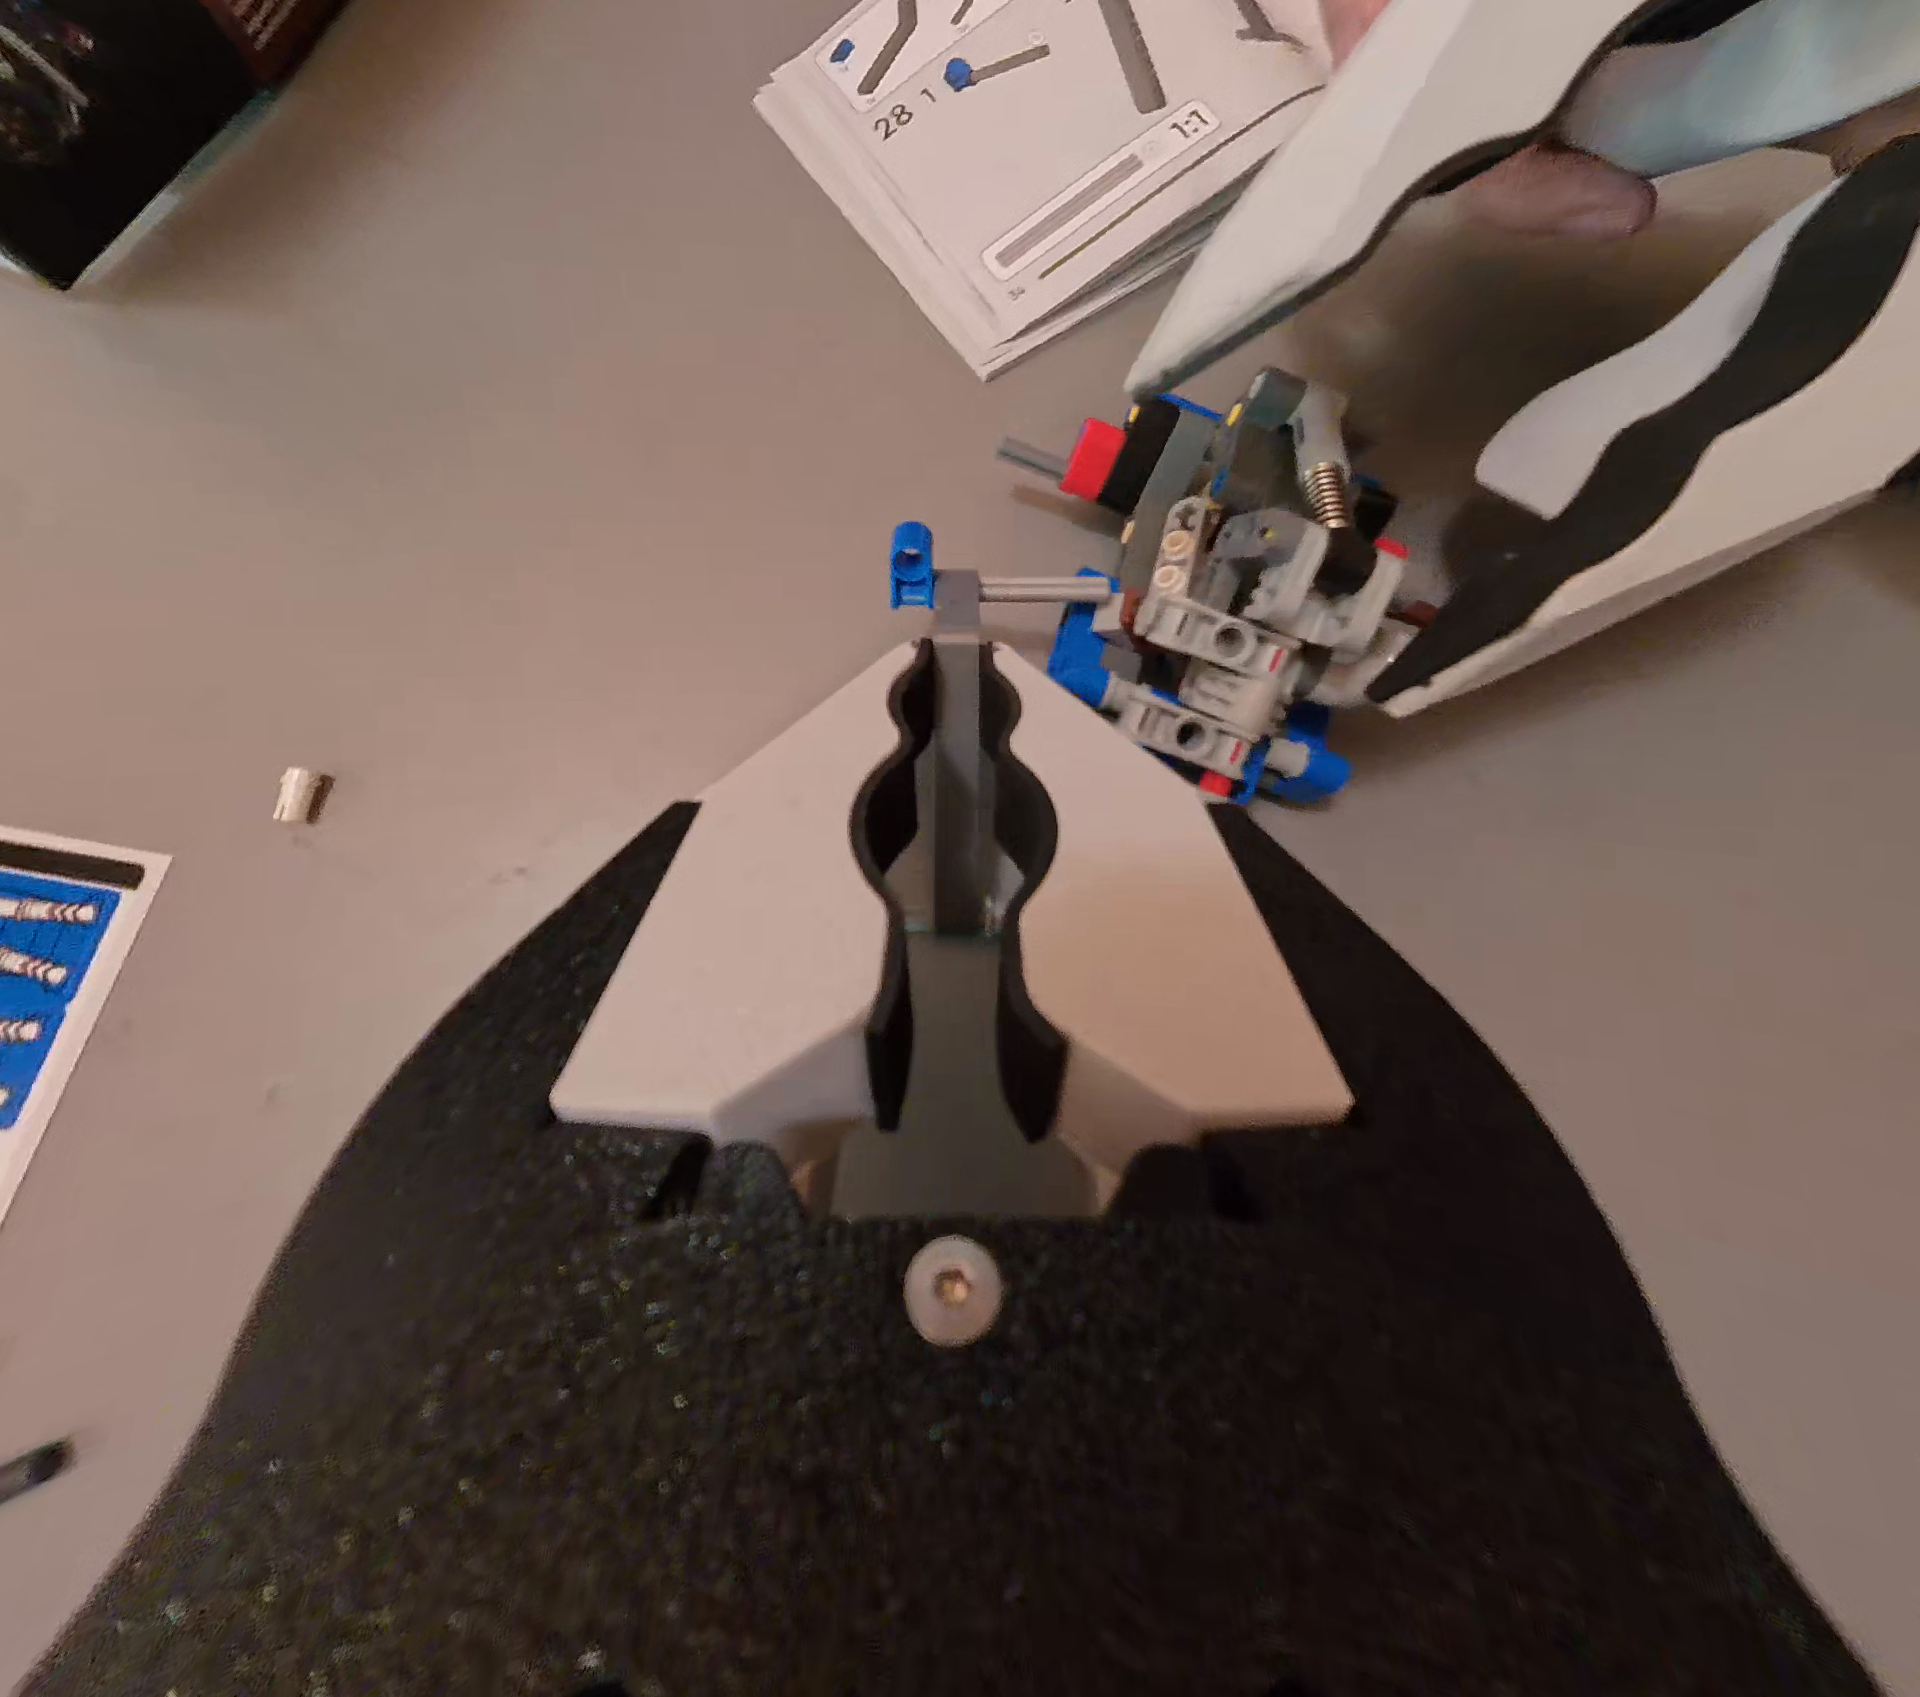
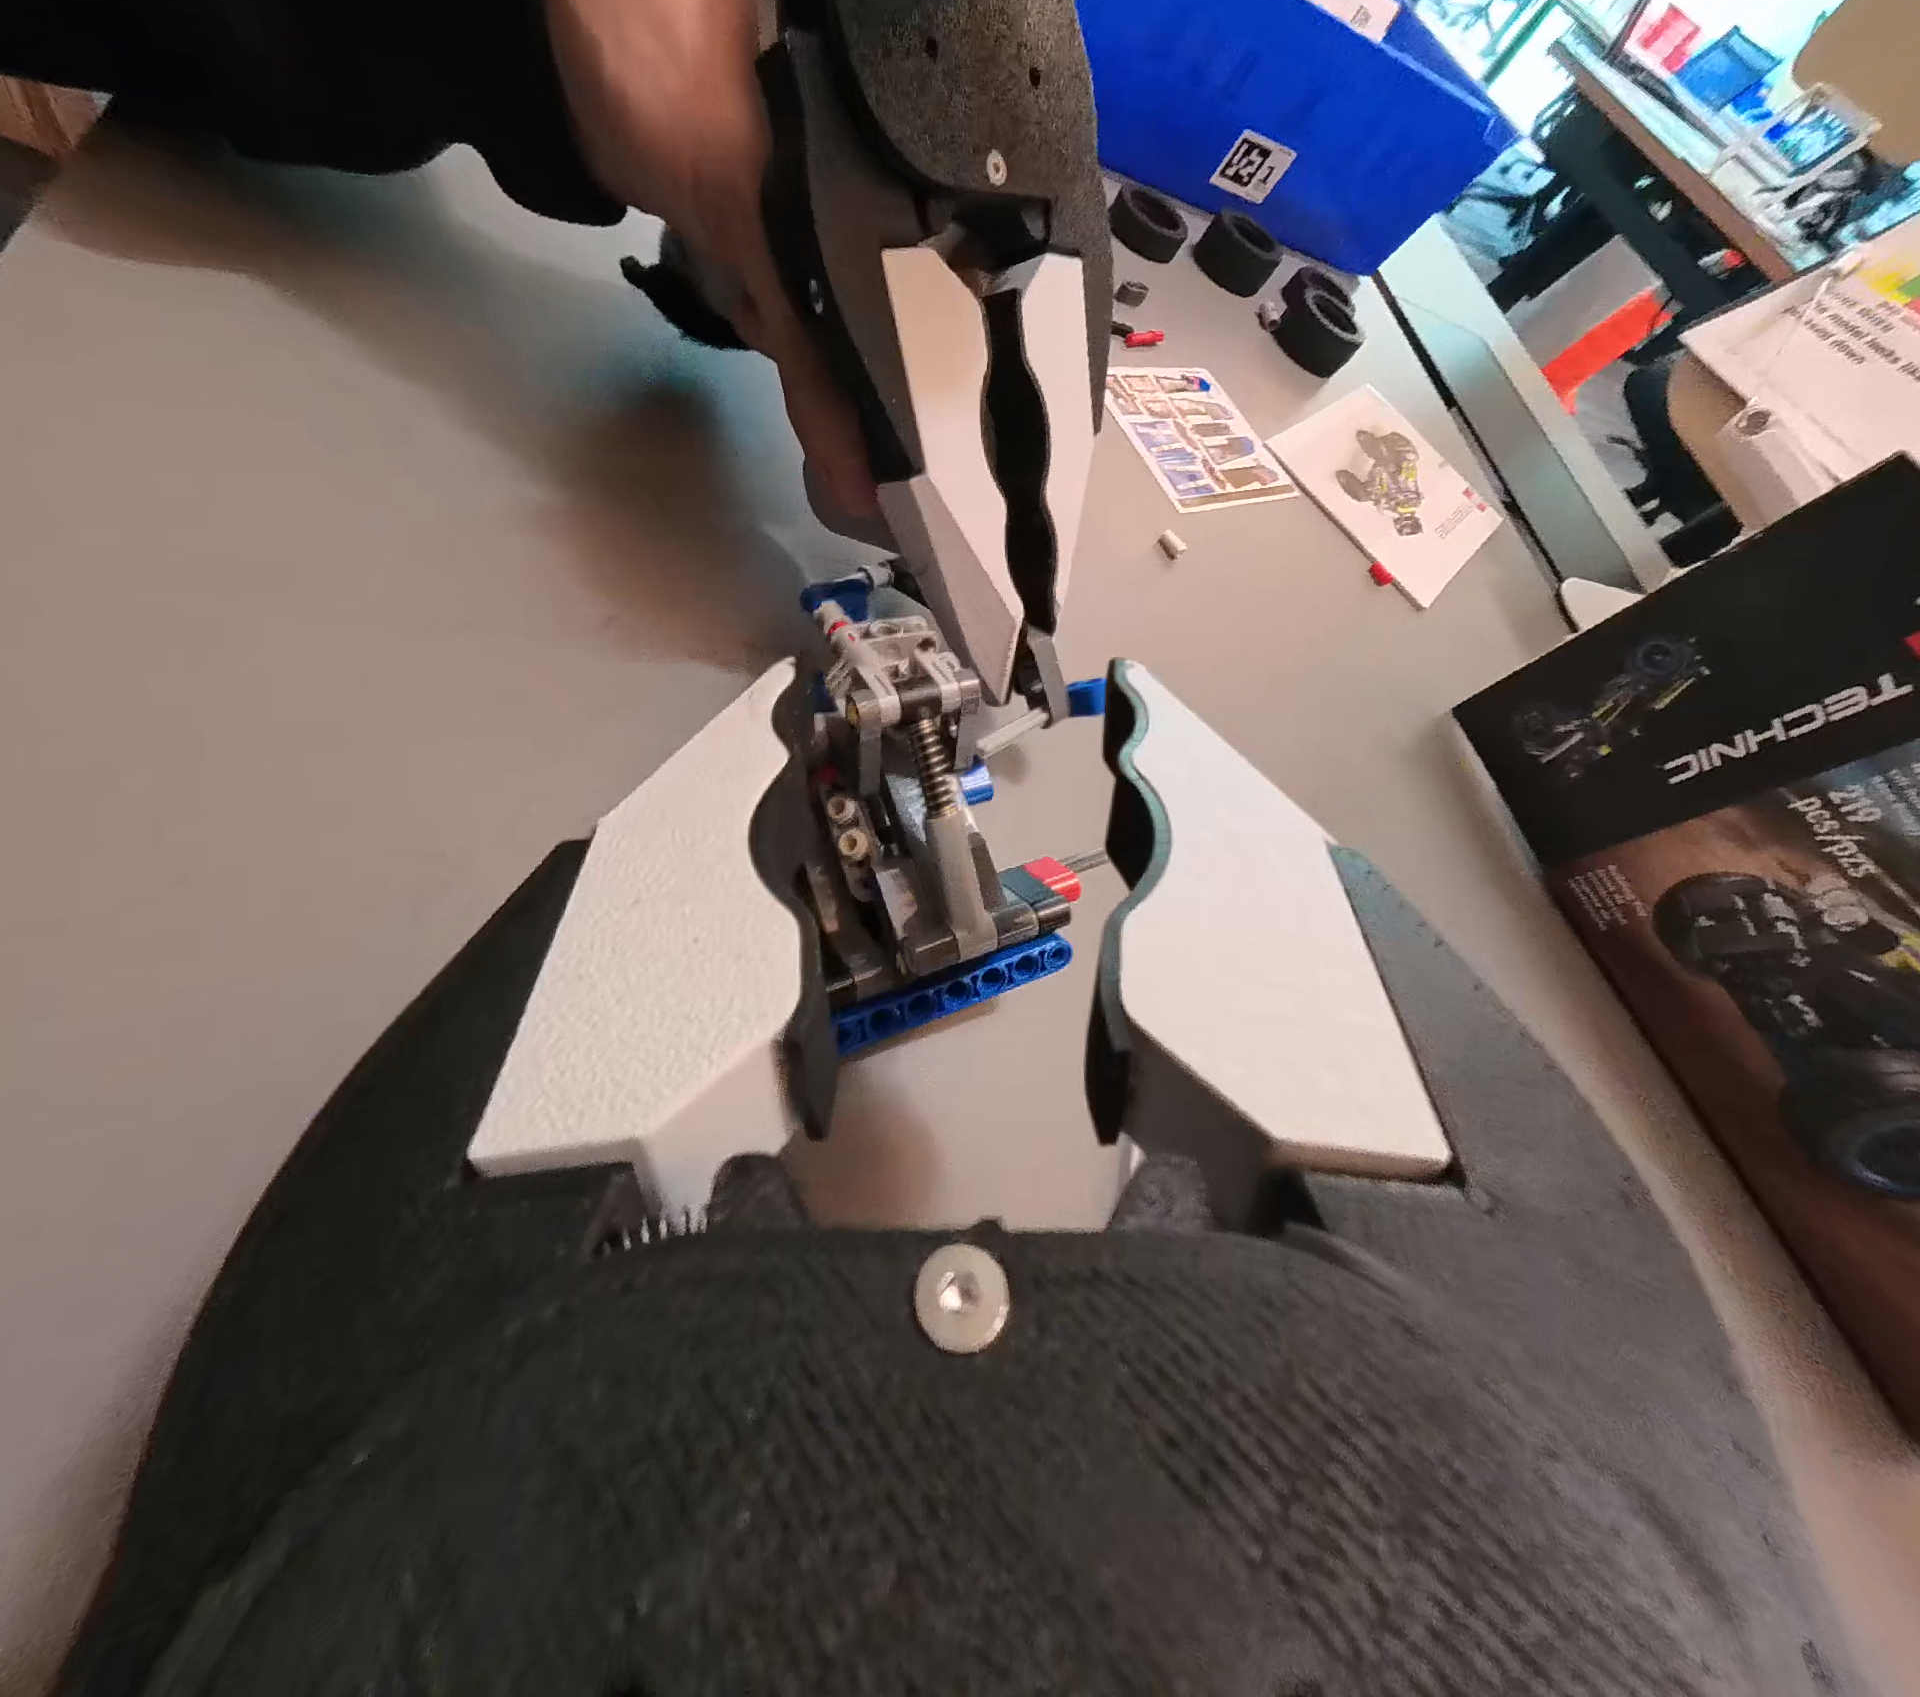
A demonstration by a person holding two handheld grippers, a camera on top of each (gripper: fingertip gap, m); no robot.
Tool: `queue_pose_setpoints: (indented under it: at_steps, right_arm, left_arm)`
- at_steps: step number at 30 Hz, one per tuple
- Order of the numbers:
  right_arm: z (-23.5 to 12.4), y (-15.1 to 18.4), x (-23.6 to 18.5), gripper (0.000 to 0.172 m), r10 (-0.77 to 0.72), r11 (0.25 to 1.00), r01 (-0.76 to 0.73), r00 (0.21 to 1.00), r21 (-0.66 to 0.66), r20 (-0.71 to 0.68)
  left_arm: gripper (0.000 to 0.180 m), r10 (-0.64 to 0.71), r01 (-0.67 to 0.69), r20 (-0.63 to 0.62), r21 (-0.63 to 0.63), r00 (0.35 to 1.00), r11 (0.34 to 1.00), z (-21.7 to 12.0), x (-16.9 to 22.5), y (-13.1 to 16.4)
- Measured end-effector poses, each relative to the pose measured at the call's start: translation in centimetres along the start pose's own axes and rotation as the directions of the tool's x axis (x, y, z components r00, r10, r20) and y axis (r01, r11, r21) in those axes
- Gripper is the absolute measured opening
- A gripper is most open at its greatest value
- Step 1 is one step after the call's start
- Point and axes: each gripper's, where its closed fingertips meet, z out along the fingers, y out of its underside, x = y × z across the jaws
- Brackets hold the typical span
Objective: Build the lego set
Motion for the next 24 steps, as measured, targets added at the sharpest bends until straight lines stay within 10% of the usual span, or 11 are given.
queue_pose_setpoints:
  at_steps: [24]
  right_arm:
    - [0.8,0.1,-0.4,0.031,0.108,0.991,-0.105,0.994,-0.08,0.026]
  left_arm:
    - [0.005,0.03,-0.024,-0.081,0.077,0.996,0.997,-1.4,1.2,0.2]
